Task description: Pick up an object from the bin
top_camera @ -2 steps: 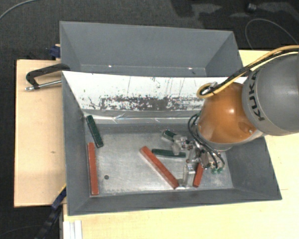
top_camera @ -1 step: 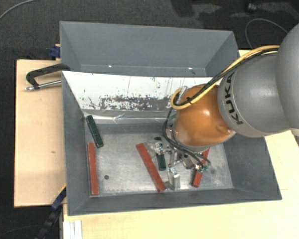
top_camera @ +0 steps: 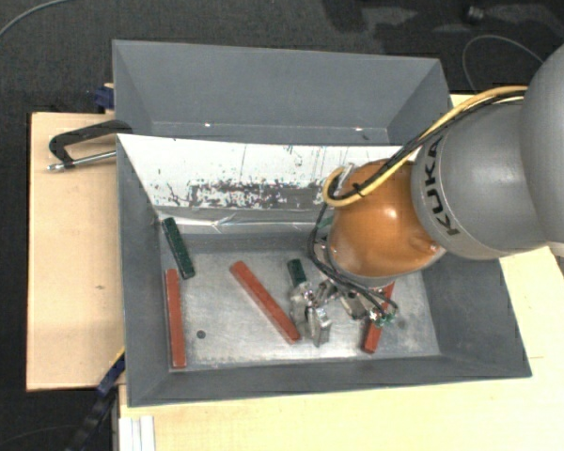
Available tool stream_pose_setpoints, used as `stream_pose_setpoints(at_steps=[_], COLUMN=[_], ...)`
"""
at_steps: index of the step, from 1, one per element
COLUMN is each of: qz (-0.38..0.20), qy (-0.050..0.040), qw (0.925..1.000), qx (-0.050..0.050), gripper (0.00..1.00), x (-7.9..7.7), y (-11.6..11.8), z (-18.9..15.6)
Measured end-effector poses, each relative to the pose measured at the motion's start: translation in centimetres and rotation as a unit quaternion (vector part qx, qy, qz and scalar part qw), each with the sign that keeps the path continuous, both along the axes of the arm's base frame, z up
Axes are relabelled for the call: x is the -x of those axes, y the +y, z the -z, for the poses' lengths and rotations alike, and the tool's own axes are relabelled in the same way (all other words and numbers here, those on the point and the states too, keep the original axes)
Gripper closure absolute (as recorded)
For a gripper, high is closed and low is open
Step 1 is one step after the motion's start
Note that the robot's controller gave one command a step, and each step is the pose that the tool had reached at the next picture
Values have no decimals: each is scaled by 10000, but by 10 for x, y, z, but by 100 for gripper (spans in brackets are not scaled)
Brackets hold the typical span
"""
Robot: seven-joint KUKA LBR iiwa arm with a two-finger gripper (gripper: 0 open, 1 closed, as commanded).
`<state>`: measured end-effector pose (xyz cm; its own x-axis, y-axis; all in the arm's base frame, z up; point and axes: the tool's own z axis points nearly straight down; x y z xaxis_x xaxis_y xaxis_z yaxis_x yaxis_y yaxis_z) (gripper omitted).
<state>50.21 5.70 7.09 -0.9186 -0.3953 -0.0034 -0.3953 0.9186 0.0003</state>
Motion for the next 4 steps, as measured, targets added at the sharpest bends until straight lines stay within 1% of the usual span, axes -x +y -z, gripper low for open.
stream_pose_setpoints(at_steps=[1,2,3,4], qz=[-1812,-1809,-3538,-3535], qy=[-48,-19,23,2], qw=[9834,9835,9353,9354], qx=[4,0,6,4], gripper=[100,0,0,100], x=[-31,-29,-39,-40], y=[9,9,-6,-5], z=[-79,-77,1,-1])
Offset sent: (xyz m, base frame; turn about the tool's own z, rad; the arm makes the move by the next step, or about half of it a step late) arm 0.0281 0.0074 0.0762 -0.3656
